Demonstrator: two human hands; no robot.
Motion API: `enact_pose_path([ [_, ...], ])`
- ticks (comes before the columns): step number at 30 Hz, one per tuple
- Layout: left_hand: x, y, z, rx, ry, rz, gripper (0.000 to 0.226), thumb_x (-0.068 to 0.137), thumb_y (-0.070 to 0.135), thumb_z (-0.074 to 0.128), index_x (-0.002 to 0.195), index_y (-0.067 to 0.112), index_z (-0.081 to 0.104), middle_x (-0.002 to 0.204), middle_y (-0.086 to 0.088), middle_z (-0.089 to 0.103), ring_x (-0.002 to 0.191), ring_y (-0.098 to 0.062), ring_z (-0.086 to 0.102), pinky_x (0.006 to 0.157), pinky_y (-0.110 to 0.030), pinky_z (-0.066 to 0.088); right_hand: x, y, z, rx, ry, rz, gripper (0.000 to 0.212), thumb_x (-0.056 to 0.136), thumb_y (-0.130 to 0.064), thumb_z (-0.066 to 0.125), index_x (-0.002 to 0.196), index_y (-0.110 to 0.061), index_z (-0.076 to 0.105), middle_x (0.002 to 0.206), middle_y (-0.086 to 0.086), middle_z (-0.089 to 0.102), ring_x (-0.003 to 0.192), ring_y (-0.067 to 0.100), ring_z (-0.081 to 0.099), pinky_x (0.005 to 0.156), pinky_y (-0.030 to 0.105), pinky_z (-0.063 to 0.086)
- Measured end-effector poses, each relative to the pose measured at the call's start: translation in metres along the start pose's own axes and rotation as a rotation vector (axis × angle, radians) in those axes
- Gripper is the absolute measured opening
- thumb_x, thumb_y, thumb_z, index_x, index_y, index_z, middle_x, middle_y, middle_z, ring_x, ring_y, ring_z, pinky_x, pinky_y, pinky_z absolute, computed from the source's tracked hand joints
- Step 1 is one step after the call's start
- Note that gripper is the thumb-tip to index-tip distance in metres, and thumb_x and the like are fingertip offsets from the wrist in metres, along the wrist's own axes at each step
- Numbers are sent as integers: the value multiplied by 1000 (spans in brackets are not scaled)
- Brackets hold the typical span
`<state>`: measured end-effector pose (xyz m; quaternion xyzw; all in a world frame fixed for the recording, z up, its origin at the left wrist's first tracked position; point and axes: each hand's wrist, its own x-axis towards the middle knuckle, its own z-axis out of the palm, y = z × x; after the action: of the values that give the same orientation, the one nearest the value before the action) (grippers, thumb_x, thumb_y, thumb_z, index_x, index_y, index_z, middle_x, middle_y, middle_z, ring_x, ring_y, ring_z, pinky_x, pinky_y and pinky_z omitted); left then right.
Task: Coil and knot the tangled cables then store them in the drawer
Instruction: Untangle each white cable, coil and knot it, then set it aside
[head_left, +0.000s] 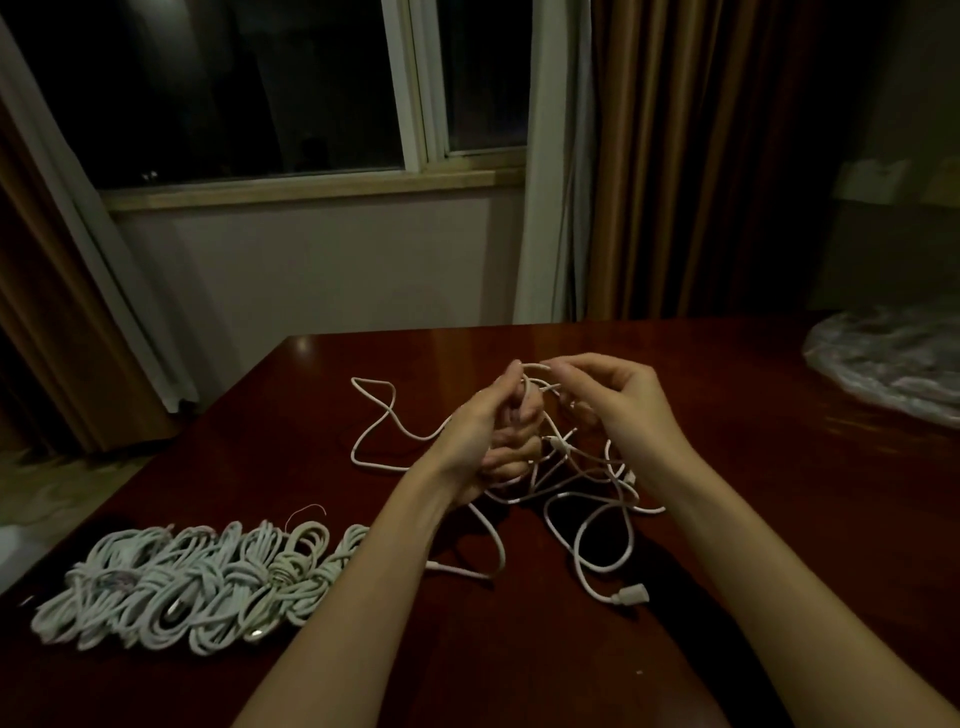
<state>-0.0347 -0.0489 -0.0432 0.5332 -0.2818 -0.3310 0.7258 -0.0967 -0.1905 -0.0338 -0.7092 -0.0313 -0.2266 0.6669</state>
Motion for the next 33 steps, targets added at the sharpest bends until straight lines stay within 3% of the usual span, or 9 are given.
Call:
enact_pose_path([
  [6,5,-7,1,234,329,130,45,105,41,25,106,15,62,68,-1,55,42,-4,43,42,-17,38,-1,10,8,-415,134,-220,10,89,-17,67,94,-23,73,82,-12,71,78,0,66,67,17,52],
  [8,6,-10,1,258,339,118,46,105,42,24,113,24,66,98,-1,68,80,-10,66,75,-30,55,-3,13,9,-497,140,-277,12,90,-17,66,97,-25,72,85,-17,69,80,-4,65,67,12,50],
  [9,5,-10,1,236,317,108,48,105,43,23,117,26,66,113,1,68,102,-12,66,92,-37,52,-3,15,10,-528,135,-289,14,89,-17,66,98,-26,72,84,-18,69,79,-6,64,66,11,49],
  [12,4,-8,-2,98,237,87,51,105,43,19,122,24,64,126,0,66,119,-9,59,93,-28,51,-3,23,11,-623,86,-313,22,90,-13,65,108,-23,72,91,-16,68,78,-5,62,68,12,49],
  [17,7,-4,-8,-428,270,128,46,106,41,21,98,11,55,111,-11,72,107,-21,67,89,-34,49,-7,25,22,-717,-83,-325,38,92,-12,61,127,-27,62,91,-5,64,81,6,59,72,24,51],
  [21,7,-3,-15,-708,410,197,38,106,41,26,84,19,48,64,2,64,68,-13,70,78,-31,55,-9,19,23,-825,-135,-380,28,91,-20,64,118,-28,68,79,-20,54,66,-4,50,60,11,39],
  [26,10,-6,-14,-804,447,198,42,103,40,35,68,19,43,43,10,35,29,-2,32,37,-13,33,-14,19,33,-952,-228,-468,19,90,-14,65,106,-18,74,85,0,66,71,10,57,63,18,46],
  [30,8,-3,-26,-736,447,246,46,103,42,33,64,18,38,36,9,27,24,-3,24,28,-13,21,-16,19,38,-950,-337,-485,18,89,-14,66,104,-20,73,80,-2,63,64,3,47,56,11,35],
  [33,5,-2,-33,-714,441,264,54,103,46,30,59,17,38,39,7,26,28,-3,22,28,-16,17,-11,18,27,-903,-310,-452,20,88,-18,68,107,-21,73,86,-6,67,70,1,53,62,11,41],
])
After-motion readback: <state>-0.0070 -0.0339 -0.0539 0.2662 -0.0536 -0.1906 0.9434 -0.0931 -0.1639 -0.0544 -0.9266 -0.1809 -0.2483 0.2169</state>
